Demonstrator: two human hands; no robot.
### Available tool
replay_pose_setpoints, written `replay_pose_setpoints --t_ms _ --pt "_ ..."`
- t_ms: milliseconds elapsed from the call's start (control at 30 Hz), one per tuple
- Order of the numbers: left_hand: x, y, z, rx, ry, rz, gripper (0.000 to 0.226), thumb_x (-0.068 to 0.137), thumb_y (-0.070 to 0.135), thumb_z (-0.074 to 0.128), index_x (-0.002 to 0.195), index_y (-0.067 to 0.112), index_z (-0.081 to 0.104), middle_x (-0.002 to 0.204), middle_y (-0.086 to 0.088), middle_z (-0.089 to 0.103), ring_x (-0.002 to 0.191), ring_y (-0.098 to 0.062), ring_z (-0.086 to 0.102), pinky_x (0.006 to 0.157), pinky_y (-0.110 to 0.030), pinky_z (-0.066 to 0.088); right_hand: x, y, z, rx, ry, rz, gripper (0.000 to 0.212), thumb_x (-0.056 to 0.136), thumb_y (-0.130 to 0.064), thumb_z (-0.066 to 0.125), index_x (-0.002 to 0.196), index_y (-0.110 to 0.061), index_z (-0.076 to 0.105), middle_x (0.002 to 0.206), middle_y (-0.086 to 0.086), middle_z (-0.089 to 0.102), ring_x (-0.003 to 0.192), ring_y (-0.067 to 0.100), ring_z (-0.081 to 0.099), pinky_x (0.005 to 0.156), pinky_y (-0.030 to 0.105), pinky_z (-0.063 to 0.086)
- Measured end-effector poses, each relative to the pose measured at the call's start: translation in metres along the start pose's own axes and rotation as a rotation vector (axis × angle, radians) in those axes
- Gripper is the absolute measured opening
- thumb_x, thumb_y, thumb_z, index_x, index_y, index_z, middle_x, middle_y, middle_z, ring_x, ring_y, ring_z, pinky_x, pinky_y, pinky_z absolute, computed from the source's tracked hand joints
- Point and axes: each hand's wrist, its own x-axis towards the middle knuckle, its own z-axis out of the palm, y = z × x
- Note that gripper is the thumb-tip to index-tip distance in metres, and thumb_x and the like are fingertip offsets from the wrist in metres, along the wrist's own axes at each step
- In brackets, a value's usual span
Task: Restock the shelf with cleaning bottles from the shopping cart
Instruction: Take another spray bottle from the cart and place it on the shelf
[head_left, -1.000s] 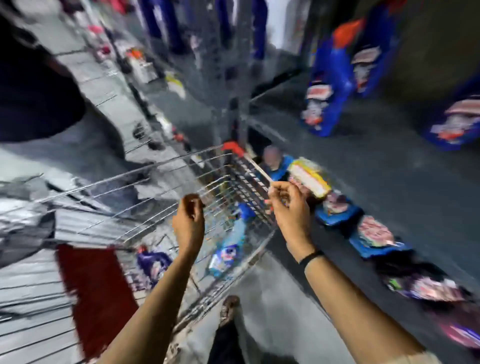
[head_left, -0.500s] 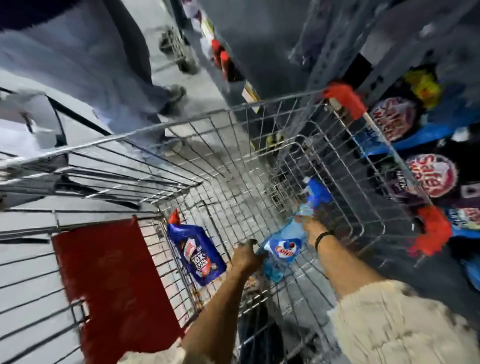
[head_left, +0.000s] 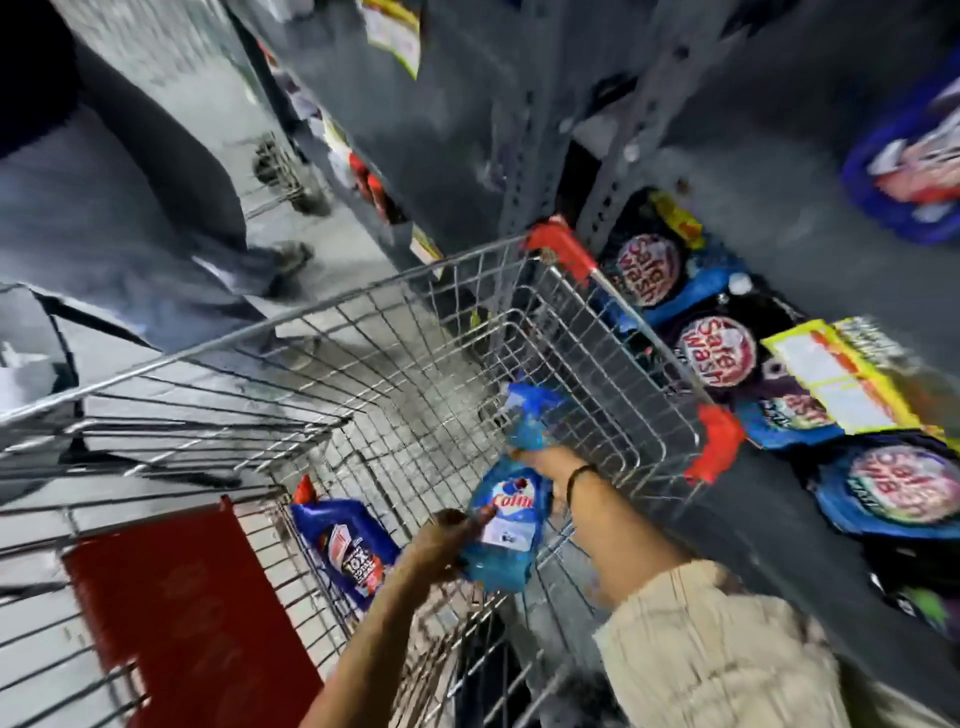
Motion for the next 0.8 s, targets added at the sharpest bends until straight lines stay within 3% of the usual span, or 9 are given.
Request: replay_pose_setpoints --t_ms 133,233,333,400,433,500,600,667,800 --pt "-0.063 0.02 -0.005 0.019 0.004 0.082 0.037 0.07 0.049 0.068 0.071 0.015 0.055 0.057 -0.001 0.046 0.042 -0.009 0.046 0.048 -0.016 0.045 -0.065 0.003 -0.005 0.218 -0.11 -0.139 0.018 0.086 -0.014 0.059 0.069 -0.019 0.055 0.039 -0.01 0.064 0.035 -0.001 0.057 0.042 0.013 0.048" --pt "-0.122 0.034 0.011 -0.026 -0.05 0.175 0.079 0.045 0.064 0.074 0.09 0.0 0.063 0.072 -0.015 0.061 0.056 -0.019 0.059 0.054 -0.023 0.049 -0.12 0.014 -0.027 0.271 -0.065 -0.238 0.017 0.078 -0.031 0.067 0.078 -0.014 0.066 0.089 0.007 0.073 0.068 0.012 0.069 0.069 0.026 0.056" --pt "-0.184 0.042 0.047 0.023 -0.158 0.267 0.093 0.035 0.068 0.078 0.102 0.005 0.063 0.098 -0.024 0.067 0.087 -0.031 0.059 0.079 -0.048 0.045 -0.177 0.033 -0.063 0.313 -0.04 -0.325 0.069 0.045 -0.058 0.078 0.093 -0.008 0.07 0.107 0.015 0.071 0.096 0.029 0.068 0.093 0.046 0.053" --pt "-0.225 0.045 0.08 0.091 -0.232 0.335 0.083 0.038 0.066 0.079 0.101 0.014 0.066 0.105 -0.025 0.069 0.094 -0.038 0.061 0.083 -0.055 0.046 -0.216 0.052 -0.094 0.315 -0.045 -0.395 0.086 0.036 -0.067 0.079 0.099 -0.009 0.066 0.102 0.011 0.072 0.092 0.023 0.068 0.09 0.036 0.056" --pt "-0.244 0.045 0.1 0.119 -0.276 0.379 0.078 0.042 0.065 0.078 0.102 0.017 0.067 0.109 -0.022 0.069 0.097 -0.04 0.063 0.084 -0.058 0.047 -0.24 0.063 -0.112 0.329 -0.021 -0.436 0.067 0.049 -0.058 0.081 0.092 -0.01 0.065 0.092 0.006 0.072 0.083 0.014 0.068 0.082 0.023 0.057" --pt "-0.276 0.044 0.135 0.177 -0.319 0.466 0.07 0.046 0.061 0.074 0.102 0.02 0.067 0.106 -0.015 0.073 0.093 -0.033 0.066 0.079 -0.05 0.051 -0.282 0.086 -0.144 0.346 0.037 -0.53 0.02 0.076 -0.031 0.071 0.069 -0.016 0.06 0.072 -0.004 0.065 0.063 0.003 0.063 0.065 0.01 0.052" --pt "-0.316 0.044 0.194 0.25 -0.401 0.587 0.077 0.022 0.065 0.08 0.087 0.023 0.07 0.074 0.006 0.078 0.065 -0.01 0.068 0.055 -0.027 0.055 -0.333 0.128 -0.194 0.339 0.224 -0.622 0.025 0.072 -0.045 0.069 0.073 -0.019 0.07 0.095 0.005 0.073 0.087 0.017 0.068 0.093 0.037 0.053" --pt "-0.325 0.046 0.233 0.287 -0.423 0.648 0.064 0.04 0.062 0.079 0.086 0.019 0.07 0.06 0.017 0.074 0.053 0.002 0.065 0.044 -0.016 0.052 -0.355 0.153 -0.227 0.342 0.359 -0.653 0.054 0.06 -0.061 0.069 0.091 -0.017 0.07 0.106 0.009 0.072 0.099 0.024 0.067 0.096 0.046 0.051" --pt "-0.326 0.068 0.315 0.464 -0.56 0.791 0.043 0.071 0.038 0.072 0.109 0.022 0.058 0.1 0.016 0.071 0.078 0.012 0.063 0.061 -0.004 0.05 -0.401 0.193 -0.299 0.393 0.594 -0.691 0.034 0.071 -0.049 0.068 0.069 -0.015 0.07 0.084 0.009 0.07 0.086 0.023 0.067 0.085 0.05 0.052"
